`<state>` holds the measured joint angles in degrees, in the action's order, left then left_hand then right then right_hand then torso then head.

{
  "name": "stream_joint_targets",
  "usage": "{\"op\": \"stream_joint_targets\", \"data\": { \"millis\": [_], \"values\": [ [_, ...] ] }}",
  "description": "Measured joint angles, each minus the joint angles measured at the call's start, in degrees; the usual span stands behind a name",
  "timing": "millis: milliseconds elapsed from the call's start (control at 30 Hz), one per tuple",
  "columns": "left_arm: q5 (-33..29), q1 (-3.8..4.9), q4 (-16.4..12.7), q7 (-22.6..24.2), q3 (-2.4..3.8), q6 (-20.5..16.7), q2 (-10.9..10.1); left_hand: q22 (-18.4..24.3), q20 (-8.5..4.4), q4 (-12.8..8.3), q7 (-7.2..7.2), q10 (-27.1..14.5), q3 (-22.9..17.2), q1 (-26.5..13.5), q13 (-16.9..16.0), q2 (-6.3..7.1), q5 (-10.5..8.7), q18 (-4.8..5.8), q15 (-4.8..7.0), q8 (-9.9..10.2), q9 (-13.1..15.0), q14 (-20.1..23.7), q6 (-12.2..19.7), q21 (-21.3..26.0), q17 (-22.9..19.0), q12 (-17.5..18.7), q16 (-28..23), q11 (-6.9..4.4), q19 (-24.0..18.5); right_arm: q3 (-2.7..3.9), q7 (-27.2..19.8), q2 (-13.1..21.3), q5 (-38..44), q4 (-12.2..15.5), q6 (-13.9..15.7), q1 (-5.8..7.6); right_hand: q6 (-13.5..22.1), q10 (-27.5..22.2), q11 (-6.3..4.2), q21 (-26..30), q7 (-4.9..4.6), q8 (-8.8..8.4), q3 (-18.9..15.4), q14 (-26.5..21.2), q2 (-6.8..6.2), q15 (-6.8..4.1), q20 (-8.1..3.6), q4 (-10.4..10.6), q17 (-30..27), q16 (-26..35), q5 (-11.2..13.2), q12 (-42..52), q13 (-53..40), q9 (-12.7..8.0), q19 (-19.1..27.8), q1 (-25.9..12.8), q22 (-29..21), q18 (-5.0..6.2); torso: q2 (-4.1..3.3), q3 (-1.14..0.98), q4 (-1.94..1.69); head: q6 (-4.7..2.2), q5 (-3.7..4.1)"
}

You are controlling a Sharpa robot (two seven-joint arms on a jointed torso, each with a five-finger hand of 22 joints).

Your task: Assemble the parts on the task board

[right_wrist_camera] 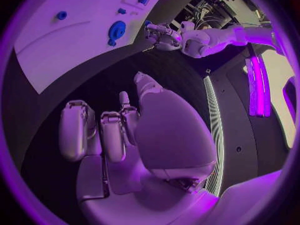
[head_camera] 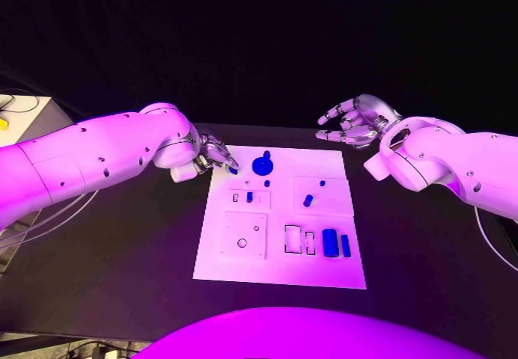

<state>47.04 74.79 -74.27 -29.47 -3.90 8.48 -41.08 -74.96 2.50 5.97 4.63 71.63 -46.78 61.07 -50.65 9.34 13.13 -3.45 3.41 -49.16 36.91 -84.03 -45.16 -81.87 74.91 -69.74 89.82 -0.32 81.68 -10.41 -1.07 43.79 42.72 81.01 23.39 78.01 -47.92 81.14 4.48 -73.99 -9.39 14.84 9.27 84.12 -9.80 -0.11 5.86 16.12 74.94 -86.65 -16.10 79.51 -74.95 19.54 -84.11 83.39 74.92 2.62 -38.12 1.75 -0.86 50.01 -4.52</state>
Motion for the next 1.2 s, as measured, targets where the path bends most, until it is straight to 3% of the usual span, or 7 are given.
{"op": "stream_joint_targets", "data": {
  "millis": [167,267,400,567,700,833,1200],
  "values": [
    [0.1,-0.29,-4.3,0.0,-0.27,-3.0,-2.0,0.0,-0.13,-0.1,0.03,0.5,-0.4,-0.6,-0.3,0.18,1.78,0.00,0.08,-0.3,0.9,0.1,0.0,-0.4,0.0,-0.1,0.0,-0.31,0.1,0.00,-0.1,0.0,0.0,-0.3,0.0,0.00,0.0,-0.4,-0.01,1.5,0.00,0.04,0.0,0.0,0.00,0.00,0.13,0.0,0.0,0.6,0.0,-0.7,0.0,0.0,0.6,0.0,0.0,0.15,0.05,0.02,-0.10,0.00,-0.07],
    [0.8,-0.66,-6.8,-0.1,-0.76,-4.9,-3.2,0.0,-0.32,-0.1,0.02,0.7,-0.4,-0.8,-0.6,0.33,2.37,0.00,0.27,-0.3,1.2,-0.1,0.0,-0.6,0.0,-0.1,0.0,-0.54,0.3,-0.04,-0.3,-0.1,0.0,-0.7,0.1,-0.01,0.6,-6.7,-0.08,13.3,0.20,0.45,1.3,-0.1,-0.12,-0.13,-0.01,0.0,-1.9,6.6,0.0,-8.7,3.7,0.1,5.5,-0.1,-1.2,3.18,0.12,0.03,-0.16,0.00,-0.19],
    [2.3,-0.97,-9.4,-0.3,-1.42,-7.3,-4.2,0.0,-0.33,-0.1,-0.07,1.1,-0.4,-0.9,-0.9,0.41,2.40,0.00,0.28,-0.3,1.2,-0.1,-0.1,-0.8,0.0,-0.4,0.0,-0.49,0.7,-0.11,-1.0,-0.2,-0.3,-1.2,0.2,-0.06,1.5,-20.0,0.53,43.5,0.17,0.89,4.5,-8.4,-1.19,0.23,-0.04,0.2,-24.4,30.1,0.0,-32.2,24.6,0.5,16.5,-0.1,-16.8,7.24,0.27,0.03,-0.24,0.00,-0.31],
    [4.5,-1.41,-11.4,-0.7,-2.29,-9.6,-5.0,0.0,-0.33,-0.1,-0.02,1.1,-0.4,-0.9,-1.0,0.49,2.40,0.00,0.27,-0.3,1.2,-0.1,-0.3,-0.8,0.0,-0.4,0.0,-0.49,0.7,-0.18,-2.4,-0.5,-1.4,-1.9,0.4,-0.10,2.1,-24.7,1.34,57.7,-0.44,1.34,9.5,-16.2,-3.07,1.93,1.97,0.0,-36.1,51.7,0.0,-48.2,39.8,0.7,21.5,-1.2,-28.0,7.23,0.51,0.06,-0.38,0.00,-0.35],
    [6.3,-1.73,-12.1,-1.2,-2.81,-10.8,-5.1,0.0,-0.46,-0.1,-0.15,1.6,-0.4,-1.0,-1.4,0.56,2.67,0.00,0.48,-0.3,1.2,0.1,-0.6,-1.0,0.0,-0.6,0.0,-0.59,0.9,-0.22,-3.6,-0.8,-2.7,-2.5,0.4,-0.14,1.6,-25.1,3.33,66.6,-1.75,1.10,13.3,-23.0,-4.02,4.80,4.74,-0.3,-42.1,64.6,-0.2,-59.3,52.6,0.5,26.7,-2.1,-36.7,7.22,0.65,0.07,-0.47,0.00,-0.41],
    [7.8,-1.93,-12.3,-1.7,-3.24,-11.3,-4.8,0.0,-0.42,-0.1,-0.16,2.0,-0.4,-1.4,-1.9,0.93,2.73,0.00,0.48,-0.6,1.2,0.1,-0.7,-1.3,0.0,-1.0,0.0,-0.65,1.1,-0.25,-4.7,-1.0,-3.8,-2.9,0.4,-0.18,1.2,-23.8,4.48,70.2,-2.66,-0.60,14.5,-24.8,-4.52,6.59,6.83,-1.7,-46.8,72.1,-0.2,-64.5,61.5,-0.2,27.9,-2.6,-44.7,7.22,0.76,0.07,-0.51,-0.01,-0.52],
    [10.5,-2.09,-12.1,-3.5,-4.61,-10.8,-3.2,0.0,-0.53,-0.1,-0.38,2.2,-0.7,-1.8,-2.1,1.37,3.40,0.00,0.69,-0.6,1.2,-0.1,-1.1,-1.3,0.0,-1.0,0.0,-0.81,1.4,-0.27,-7.0,-1.5,-6.1,-3.6,0.4,-0.21,2.3,-24.5,5.85,70.4,-2.29,-4.12,13.3,-27.6,-3.16,8.79,9.42,-5.6,-55.0,80.3,-0.2,-70.8,71.2,-1.1,34.4,-4.1,-59.4,7.21,0.73,0.07,-0.49,-0.01,-0.58]
  ]
}}
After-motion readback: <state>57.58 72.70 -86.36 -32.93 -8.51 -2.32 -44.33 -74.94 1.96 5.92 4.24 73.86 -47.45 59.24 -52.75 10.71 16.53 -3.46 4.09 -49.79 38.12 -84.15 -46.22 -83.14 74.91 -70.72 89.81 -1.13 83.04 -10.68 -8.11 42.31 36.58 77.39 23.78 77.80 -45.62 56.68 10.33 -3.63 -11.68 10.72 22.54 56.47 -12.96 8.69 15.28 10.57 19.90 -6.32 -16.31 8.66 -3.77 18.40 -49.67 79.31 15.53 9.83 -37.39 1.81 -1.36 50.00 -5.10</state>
